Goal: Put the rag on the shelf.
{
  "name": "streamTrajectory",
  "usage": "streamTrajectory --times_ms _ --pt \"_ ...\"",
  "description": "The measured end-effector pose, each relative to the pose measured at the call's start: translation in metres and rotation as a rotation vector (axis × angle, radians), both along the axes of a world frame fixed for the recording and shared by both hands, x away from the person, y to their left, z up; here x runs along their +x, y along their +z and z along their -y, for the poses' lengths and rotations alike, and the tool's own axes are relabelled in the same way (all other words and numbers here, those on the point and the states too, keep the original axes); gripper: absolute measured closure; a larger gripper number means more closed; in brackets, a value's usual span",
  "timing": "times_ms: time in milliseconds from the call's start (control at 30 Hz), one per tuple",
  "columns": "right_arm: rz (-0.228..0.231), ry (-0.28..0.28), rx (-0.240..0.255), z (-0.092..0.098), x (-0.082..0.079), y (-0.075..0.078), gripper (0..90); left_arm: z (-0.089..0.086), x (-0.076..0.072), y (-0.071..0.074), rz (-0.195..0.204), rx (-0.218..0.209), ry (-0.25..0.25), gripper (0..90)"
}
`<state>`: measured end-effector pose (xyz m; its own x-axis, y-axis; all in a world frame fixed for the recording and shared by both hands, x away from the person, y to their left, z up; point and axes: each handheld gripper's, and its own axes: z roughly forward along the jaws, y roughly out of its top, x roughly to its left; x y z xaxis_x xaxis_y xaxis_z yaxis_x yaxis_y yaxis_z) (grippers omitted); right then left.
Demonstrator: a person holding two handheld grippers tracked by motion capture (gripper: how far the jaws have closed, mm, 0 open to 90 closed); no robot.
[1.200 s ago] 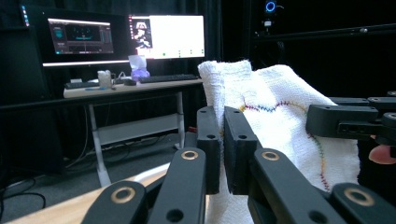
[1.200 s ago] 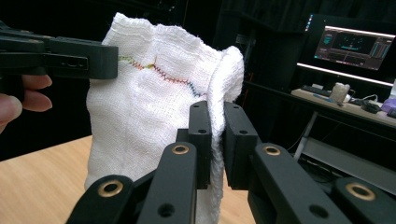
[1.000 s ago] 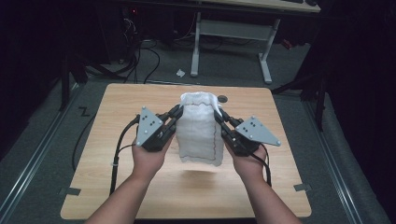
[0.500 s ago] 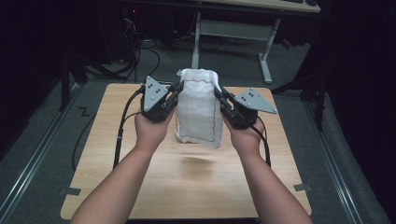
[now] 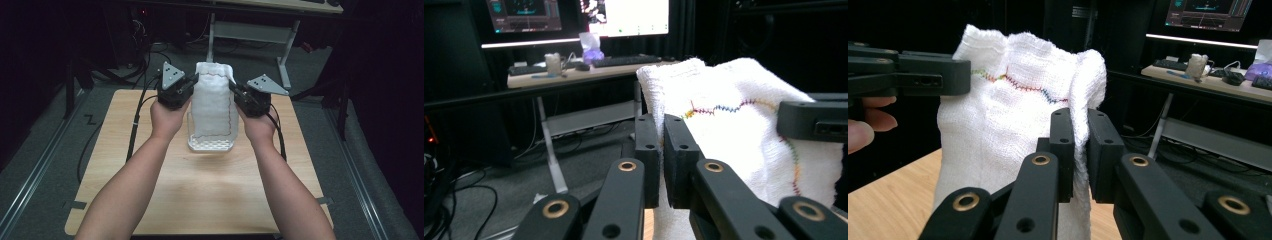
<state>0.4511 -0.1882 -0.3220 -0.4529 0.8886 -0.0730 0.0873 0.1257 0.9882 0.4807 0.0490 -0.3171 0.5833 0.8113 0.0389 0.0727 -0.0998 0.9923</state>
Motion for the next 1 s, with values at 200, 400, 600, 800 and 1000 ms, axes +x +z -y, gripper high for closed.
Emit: streamTrajectory --times_ms 200,400,600,800,1000 --pt "-0.022 -0.008 -0.009 -0.004 0.013 -0.003 83.1 -0.001 0.022 -0.003 -0.071 -0.029 -0.011 86.0" --pt "-0.076 -0.019 -0.022 -0.001 0.029 -0.015 82.9 0.000 0.036 -0.014 -0.134 -0.039 -0.008 85.8" --pt "-0.103 -0.035 -0.034 0.002 0.042 -0.022 82.9 0.002 0.049 -0.023 -0.193 -0.085 -0.009 85.7" --pt "-0.157 -0.032 -0.070 -0.001 0.056 -0.029 82.1 0.004 0.057 -0.034 -0.250 -0.042 0.015 85.3" --pt "-0.213 -0.064 -0.067 0.000 0.065 -0.042 67.4 -0.002 0.057 -0.036 -0.265 -0.068 0.003 60.7"
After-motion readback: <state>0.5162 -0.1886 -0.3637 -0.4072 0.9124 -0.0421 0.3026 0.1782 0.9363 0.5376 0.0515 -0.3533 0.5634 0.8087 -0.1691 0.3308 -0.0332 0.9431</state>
